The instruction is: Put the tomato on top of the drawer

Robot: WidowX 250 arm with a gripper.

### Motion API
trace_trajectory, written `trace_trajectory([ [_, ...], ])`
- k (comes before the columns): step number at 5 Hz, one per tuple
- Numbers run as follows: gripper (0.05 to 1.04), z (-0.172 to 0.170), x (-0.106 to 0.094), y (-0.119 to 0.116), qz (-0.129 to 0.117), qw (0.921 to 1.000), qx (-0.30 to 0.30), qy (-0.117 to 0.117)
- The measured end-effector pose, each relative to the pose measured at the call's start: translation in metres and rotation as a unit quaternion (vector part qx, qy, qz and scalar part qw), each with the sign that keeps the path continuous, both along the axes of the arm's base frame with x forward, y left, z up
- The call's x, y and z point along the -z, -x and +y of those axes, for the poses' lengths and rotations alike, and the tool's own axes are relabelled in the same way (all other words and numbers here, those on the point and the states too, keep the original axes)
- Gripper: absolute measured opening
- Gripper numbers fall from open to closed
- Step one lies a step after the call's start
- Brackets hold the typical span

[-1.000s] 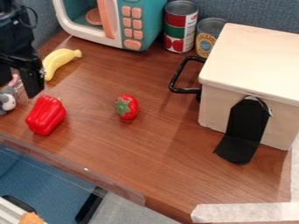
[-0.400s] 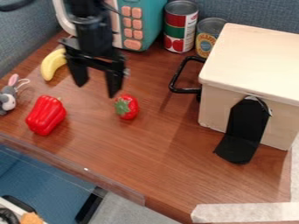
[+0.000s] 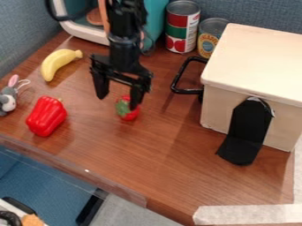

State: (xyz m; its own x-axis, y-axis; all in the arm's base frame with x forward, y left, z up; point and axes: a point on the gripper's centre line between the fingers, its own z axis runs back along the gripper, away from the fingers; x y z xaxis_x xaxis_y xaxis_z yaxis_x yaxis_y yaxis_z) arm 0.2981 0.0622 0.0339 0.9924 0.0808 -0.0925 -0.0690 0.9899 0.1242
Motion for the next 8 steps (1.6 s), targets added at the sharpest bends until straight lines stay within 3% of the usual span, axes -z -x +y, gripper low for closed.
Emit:
trace_trajectory([
  [2,0.945,-0.008,0.014,0.003,0.011,0.9999,0.003,0.004],
  [3,0.736,-0.012,0.002,0.008,-0.011,0.9998,0.012,0.014],
  [4,0.733,-0.012,-0.005,0.007,-0.032,0.9993,0.014,0.014],
  [5,0.733,-0.017,-0.021,0.006,-0.058,0.9978,0.023,0.023],
  [6,0.733,-0.046,-0.062,0.000,-0.102,0.9903,0.082,0.046],
  [7,0.733,-0.074,-0.091,-0.013,-0.130,0.9791,0.146,0.056],
  [8,0.733,-0.105,-0.107,-0.034,-0.148,0.9684,0.195,0.050],
])
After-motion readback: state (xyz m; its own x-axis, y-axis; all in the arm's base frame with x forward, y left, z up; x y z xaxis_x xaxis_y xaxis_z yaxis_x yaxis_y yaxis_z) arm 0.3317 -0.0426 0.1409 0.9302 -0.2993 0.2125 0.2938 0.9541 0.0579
